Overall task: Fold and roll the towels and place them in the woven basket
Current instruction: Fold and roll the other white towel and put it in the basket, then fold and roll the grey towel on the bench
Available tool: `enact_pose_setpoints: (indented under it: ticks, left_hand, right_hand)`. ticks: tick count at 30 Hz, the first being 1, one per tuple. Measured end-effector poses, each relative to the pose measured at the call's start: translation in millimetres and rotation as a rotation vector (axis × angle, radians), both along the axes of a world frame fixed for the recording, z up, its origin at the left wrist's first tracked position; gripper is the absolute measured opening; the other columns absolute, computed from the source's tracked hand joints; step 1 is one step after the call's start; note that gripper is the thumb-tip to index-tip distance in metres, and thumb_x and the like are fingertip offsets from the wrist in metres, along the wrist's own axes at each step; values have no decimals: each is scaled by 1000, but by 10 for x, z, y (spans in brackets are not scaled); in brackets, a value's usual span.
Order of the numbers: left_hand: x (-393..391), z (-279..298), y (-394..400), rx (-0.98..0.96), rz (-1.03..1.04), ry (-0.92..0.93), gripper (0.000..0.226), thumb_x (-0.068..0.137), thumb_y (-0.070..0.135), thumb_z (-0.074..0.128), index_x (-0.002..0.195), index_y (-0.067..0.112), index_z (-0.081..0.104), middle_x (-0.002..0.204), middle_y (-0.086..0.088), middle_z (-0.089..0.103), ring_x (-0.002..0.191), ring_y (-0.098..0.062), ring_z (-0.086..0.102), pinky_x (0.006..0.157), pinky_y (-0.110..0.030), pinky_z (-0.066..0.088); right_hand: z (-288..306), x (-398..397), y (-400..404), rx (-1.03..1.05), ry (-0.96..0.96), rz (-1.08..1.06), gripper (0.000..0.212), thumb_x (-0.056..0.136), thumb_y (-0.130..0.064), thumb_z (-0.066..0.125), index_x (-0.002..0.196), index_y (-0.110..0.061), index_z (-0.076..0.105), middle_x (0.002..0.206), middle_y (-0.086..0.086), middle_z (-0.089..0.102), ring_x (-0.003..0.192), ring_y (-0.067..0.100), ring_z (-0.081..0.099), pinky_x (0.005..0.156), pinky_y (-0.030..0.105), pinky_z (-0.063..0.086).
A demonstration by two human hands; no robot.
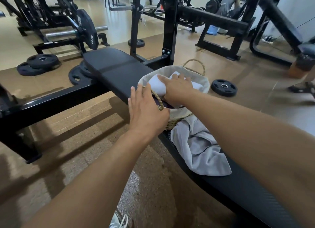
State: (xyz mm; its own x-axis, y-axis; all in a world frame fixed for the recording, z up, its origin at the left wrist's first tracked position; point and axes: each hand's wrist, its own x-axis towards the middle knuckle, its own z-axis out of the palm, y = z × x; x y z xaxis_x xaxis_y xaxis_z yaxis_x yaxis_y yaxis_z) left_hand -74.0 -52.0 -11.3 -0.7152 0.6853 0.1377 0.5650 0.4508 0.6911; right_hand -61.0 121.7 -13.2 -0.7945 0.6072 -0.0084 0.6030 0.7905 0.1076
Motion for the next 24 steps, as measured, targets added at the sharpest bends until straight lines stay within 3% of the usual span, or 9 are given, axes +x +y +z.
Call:
enact_pose_setpoints:
  ticks: [3, 5, 7, 10, 14, 19, 22, 24]
  left_hand:
    - [13, 4, 11, -2, -6, -9, 89, 89, 33, 66, 159, 16, 13, 169, -4, 5, 155, -22, -9, 126, -45, 4]
    - [14, 14, 17, -1, -5, -10, 90, 89, 33, 66, 159, 16, 12, 169, -3, 4, 155, -22, -10, 126, -45, 4]
    - [10, 12, 18, 2, -3, -9, 91, 89, 32, 65, 159, 16, 10, 169, -3, 3, 155, -22, -10, 126, -44, 3]
    - [17, 0, 14, -6, -8, -8, 92, 89, 32, 65, 159, 16, 9, 169, -3, 2, 155, -21, -11, 126, -44, 3]
    - [23, 2, 35, -9, -4, 1, 90, 90, 30, 65, 159, 17, 9, 169, -3, 2, 155, -22, -10, 126, -45, 2]
    - [39, -16, 33, -43, -3, 15, 93, 91, 30, 64, 160, 16, 2, 169, -3, -3, 155, -22, -12, 126, -43, -1]
    - [59, -14, 26, -39, 11, 23, 94, 90, 30, 65, 160, 16, 4, 169, -4, -4, 154, -23, -13, 126, -43, -2]
    - [95, 11, 36, -14, 13, 49, 94, 89, 30, 65, 159, 15, 5, 169, -4, -4, 154, -23, -14, 125, -42, -3]
  right_hand:
    - [-5, 9, 17, -162, -85, -44, 84, 93, -69, 41, 160, -41, -1, 162, 21, 24, 147, 42, 23, 116, 57, 17]
    - [121, -18, 58, -289, -56, -34, 68, 102, -63, 26, 161, -37, 3, 166, 19, 20, 149, 41, 22, 118, 54, 16]
    - [230, -15, 139, -368, 34, -14, 65, 107, -50, 33, 163, -27, 9, 164, 16, 27, 147, 37, 31, 117, 47, 24]
    - [228, 55, 184, -397, 51, -56, 87, 98, -56, 54, 163, -24, 5, 164, 9, 31, 146, 32, 36, 115, 42, 31]
    - [-38, 61, 178, -330, -91, -84, 91, 97, -69, 41, 162, -28, -8, 165, 17, 23, 147, 40, 30, 117, 51, 25]
    - [-50, -21, 148, -338, -134, -117, 86, 100, -66, 32, 161, -24, -13, 168, 16, 13, 152, 39, 20, 121, 51, 17]
    - [43, 33, 149, -403, -63, -117, 90, 97, -72, 32, 162, -22, -6, 169, 12, 14, 153, 34, 20, 121, 48, 17]
    - [181, 134, 174, -452, 103, -126, 91, 96, -74, 33, 163, -19, 6, 169, 10, 17, 152, 30, 25, 119, 44, 23]
